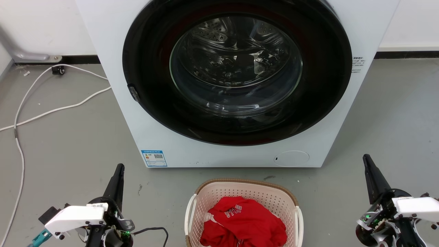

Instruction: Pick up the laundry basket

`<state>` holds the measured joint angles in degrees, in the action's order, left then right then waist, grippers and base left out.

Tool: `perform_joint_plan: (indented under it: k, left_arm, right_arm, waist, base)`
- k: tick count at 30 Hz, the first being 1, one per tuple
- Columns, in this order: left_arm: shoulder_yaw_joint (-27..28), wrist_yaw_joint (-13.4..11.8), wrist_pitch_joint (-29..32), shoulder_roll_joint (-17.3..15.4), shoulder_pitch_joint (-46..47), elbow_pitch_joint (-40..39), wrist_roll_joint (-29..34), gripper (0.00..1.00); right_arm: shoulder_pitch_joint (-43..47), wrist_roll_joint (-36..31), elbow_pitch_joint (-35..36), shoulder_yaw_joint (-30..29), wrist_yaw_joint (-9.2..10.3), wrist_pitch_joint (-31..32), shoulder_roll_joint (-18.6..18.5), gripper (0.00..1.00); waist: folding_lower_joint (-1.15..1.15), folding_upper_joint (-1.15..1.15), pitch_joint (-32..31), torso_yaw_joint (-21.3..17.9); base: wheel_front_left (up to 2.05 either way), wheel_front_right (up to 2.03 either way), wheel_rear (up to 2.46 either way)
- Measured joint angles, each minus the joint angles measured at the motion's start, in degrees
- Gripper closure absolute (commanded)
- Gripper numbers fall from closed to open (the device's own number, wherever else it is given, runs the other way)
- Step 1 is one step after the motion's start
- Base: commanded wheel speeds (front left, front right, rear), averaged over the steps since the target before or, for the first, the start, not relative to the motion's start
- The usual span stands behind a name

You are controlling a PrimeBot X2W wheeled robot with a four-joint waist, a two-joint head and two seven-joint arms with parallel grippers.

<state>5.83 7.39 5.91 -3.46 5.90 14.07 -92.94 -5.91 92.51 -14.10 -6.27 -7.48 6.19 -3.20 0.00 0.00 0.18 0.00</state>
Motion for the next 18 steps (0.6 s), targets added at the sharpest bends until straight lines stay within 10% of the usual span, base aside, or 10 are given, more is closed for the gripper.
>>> perform_joint_plan:
  k: [18]
  left_arm:
    - [0.2,0.0,0.1,0.1,0.0,0.0,0.1,1.0]
  right_arm:
    - [0.0,-0.2,0.0,-0.1,0.0,0.1,0.0,1.0]
  waist:
    - [0.0,0.0,0.0,0.0]
  base:
    - [0.0,0.0,0.0]
